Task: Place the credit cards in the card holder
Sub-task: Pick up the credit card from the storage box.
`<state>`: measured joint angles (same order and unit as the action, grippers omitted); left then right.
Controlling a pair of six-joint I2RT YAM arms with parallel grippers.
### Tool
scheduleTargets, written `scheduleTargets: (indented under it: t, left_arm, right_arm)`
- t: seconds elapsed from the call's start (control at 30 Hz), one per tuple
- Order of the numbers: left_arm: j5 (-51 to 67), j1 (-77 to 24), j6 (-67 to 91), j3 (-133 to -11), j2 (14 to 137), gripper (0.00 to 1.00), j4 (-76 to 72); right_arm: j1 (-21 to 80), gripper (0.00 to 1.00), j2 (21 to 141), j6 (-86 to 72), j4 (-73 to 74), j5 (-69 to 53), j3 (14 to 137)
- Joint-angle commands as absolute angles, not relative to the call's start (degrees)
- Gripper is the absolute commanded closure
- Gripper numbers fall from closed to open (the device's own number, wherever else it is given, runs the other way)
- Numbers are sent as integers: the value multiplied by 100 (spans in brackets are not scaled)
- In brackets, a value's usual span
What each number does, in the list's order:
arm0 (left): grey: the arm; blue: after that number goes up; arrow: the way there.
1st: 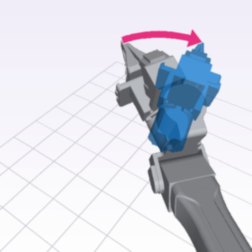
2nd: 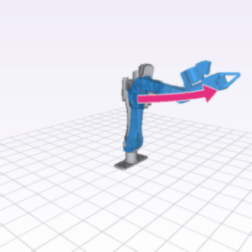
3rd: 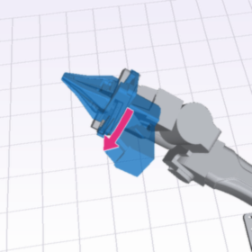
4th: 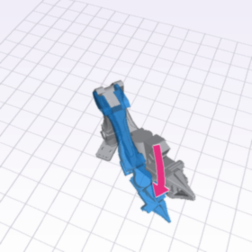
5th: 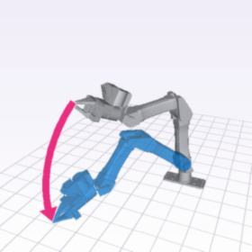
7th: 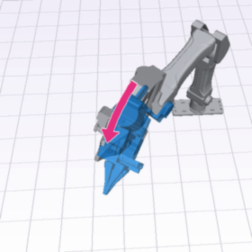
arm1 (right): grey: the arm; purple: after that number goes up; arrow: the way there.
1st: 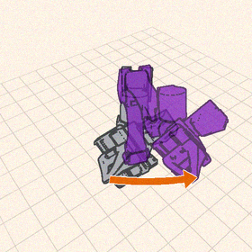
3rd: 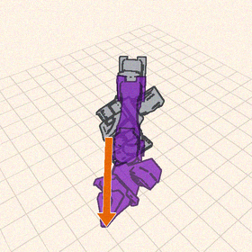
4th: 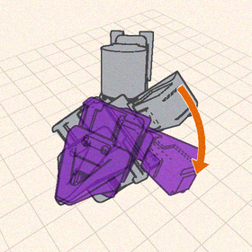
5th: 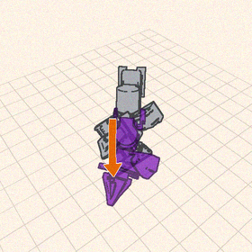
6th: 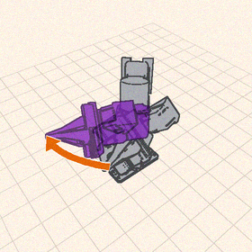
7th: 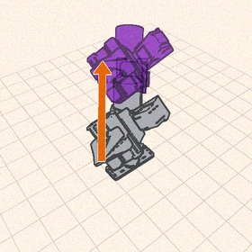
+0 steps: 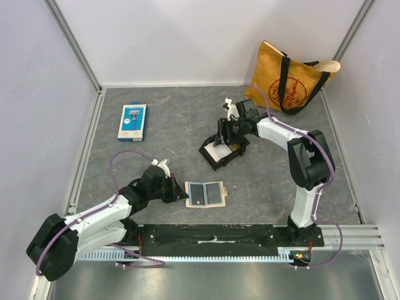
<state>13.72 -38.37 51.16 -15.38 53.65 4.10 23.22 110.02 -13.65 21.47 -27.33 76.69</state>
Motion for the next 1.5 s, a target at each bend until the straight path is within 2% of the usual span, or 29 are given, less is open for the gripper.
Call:
scheduleTargets:
  t: [0.0, 0.13, 0.23, 0.9, 1.03, 1.27, 1.47]
  left_arm:
    - [1503, -3841, 4992, -1582, 5379, 98, 176]
    - [1512, -3841, 4992, -1582, 5370, 98, 176]
    - [1494, -3850, 4983, -1582, 5388, 98, 158]
    - [1538, -3841, 4992, -1538, 5449, 98, 88]
    - [1538, -3841, 4992, -1538, 5467, 98, 88]
    - [1547, -3841, 4983, -1538, 5484, 98, 79]
    - [1556, -3841, 4992, -1529, 5484, 98, 53]
  right_arm:
    - [2285, 29, 10828, -1292, 2162, -2857, 7805]
    - [2259, 35, 10784, -1292, 2153, -2856, 7796]
    - [2250, 44, 10732, -1292, 2171, -2856, 7805]
    - [2180, 49, 10617, -1371, 2162, -2813, 7822]
    - [2171, 54, 10626, -1389, 2162, -2874, 7840]
    - [2153, 55, 10591, -1415, 2162, -2883, 7805]
    - [2153, 63, 10617, -1424, 2162, -2953, 7822]
